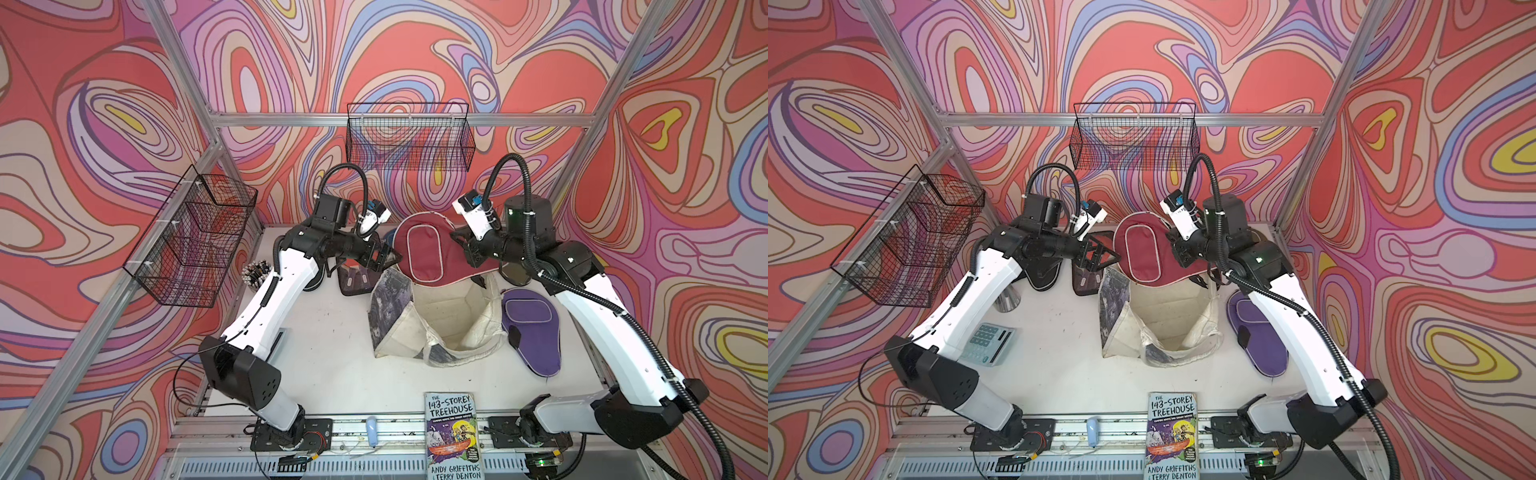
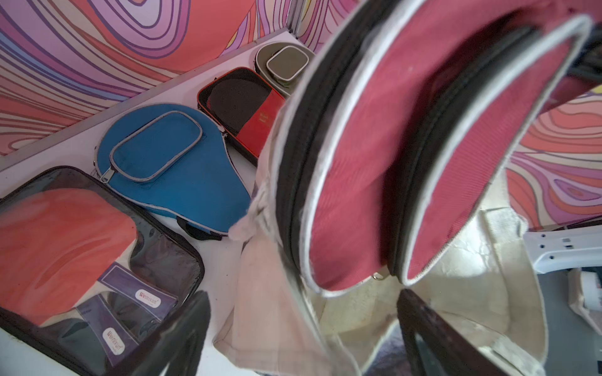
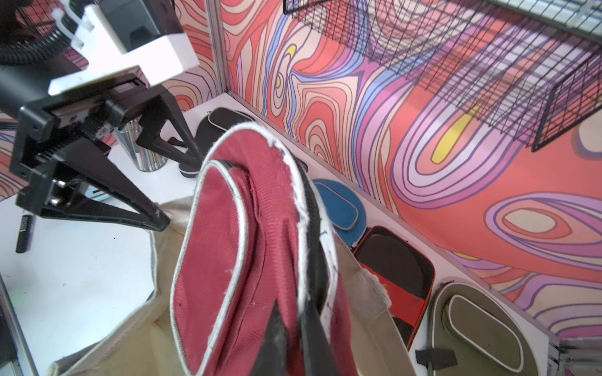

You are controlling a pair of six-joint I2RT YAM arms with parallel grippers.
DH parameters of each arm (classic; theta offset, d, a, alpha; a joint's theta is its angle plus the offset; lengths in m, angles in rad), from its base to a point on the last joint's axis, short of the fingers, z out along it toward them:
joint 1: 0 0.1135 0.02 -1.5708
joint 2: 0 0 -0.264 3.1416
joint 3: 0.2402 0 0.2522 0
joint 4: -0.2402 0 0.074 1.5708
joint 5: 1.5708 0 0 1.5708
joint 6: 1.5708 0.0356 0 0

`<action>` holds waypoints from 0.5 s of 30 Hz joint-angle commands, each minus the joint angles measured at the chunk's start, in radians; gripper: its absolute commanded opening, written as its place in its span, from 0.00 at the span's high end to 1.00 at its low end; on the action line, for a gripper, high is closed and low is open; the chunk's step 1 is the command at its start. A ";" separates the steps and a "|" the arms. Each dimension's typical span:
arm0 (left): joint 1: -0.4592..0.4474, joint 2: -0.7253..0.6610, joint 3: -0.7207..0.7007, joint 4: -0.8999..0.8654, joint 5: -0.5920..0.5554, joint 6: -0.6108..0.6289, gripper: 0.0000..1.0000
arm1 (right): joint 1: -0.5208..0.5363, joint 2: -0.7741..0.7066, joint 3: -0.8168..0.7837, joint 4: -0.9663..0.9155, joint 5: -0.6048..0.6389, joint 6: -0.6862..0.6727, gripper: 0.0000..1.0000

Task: Remove the ping pong set from the canvas bag
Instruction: Pick up the ping pong set from the canvas bag.

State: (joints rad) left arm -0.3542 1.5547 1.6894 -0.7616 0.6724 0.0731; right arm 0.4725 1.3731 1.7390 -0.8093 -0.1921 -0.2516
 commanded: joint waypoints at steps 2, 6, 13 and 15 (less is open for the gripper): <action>0.048 -0.102 -0.076 0.143 0.144 -0.041 0.00 | 0.000 0.026 0.097 0.132 -0.122 0.008 1.00; 0.054 -0.116 -0.100 0.153 0.161 -0.041 0.00 | 0.000 0.061 0.139 0.148 -0.221 0.021 1.00; 0.056 -0.130 -0.127 0.198 0.219 -0.055 0.15 | -0.007 0.116 0.173 0.165 -0.359 0.044 1.00; 0.057 -0.132 -0.126 0.205 0.232 -0.055 0.31 | -0.012 0.126 0.182 0.170 -0.382 0.052 1.00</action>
State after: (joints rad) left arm -0.3008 1.4399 1.5703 -0.6029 0.8494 0.0158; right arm 0.4679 1.5017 1.8675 -0.7414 -0.4671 -0.2207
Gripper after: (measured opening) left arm 0.779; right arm 0.062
